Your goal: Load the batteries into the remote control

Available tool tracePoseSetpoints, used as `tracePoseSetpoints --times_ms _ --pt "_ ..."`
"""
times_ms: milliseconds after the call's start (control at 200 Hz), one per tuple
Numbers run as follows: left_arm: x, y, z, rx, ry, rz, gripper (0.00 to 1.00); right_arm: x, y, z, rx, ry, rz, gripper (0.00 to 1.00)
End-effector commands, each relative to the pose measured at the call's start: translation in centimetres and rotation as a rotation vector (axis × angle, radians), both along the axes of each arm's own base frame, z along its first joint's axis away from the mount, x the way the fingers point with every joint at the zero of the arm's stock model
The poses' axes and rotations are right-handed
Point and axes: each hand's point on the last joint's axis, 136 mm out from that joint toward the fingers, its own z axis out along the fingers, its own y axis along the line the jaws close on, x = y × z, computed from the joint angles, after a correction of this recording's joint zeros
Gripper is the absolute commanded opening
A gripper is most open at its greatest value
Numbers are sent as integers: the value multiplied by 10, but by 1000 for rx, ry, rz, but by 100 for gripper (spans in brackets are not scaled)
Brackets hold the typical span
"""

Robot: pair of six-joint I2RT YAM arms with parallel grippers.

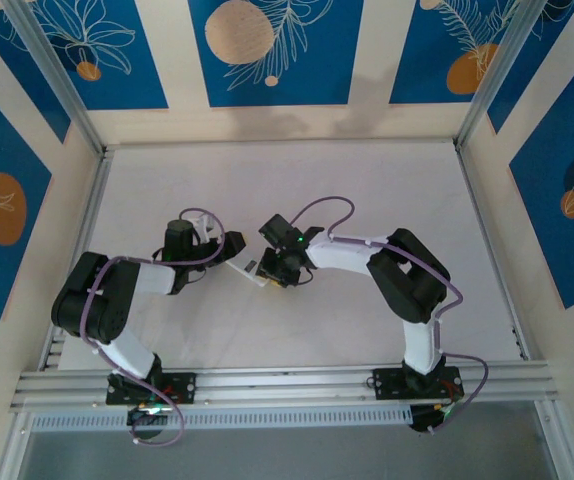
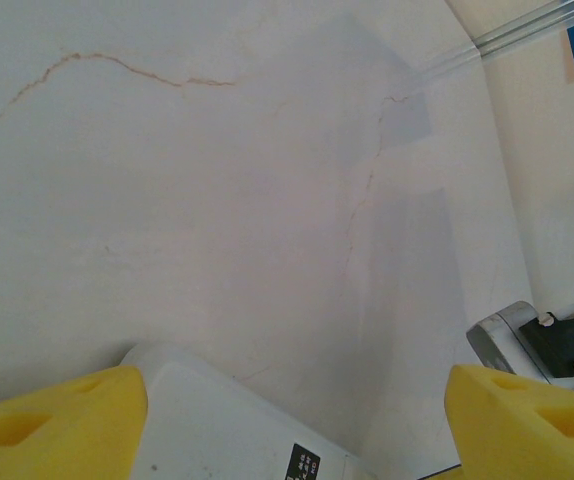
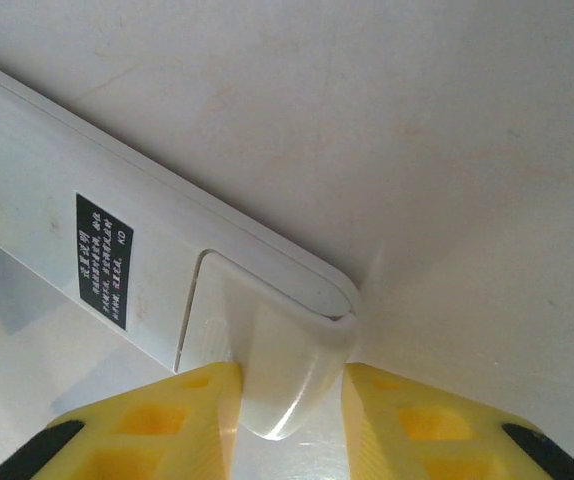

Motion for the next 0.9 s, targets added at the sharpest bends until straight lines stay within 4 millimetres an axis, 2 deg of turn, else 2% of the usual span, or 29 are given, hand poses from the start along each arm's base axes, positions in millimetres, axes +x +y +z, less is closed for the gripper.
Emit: tracePoseSetpoints --times_ms 0,235,475,580,755,895 --pt "-13 -3 -13 -11 67 -20 79 -8 -2 -9 -34 51 20 34" --pt "-14 -4 -14 -26 72 -24 79 -3 7 -11 3 49 18 34" --pt "-14 0 -15 -5 73 -10 79 -7 -9 -4 -63 43 7 37" --pt "-13 1 -16 -2 74 -7 79 -9 -15 -2 -72 35 -3 42" --pt "-14 0 -16 -7 75 -10 79 -10 -12 0 -79 34 11 43" --pt "-14 1 -16 -5 73 -8 79 -8 -8 9 -64 2 27 45"
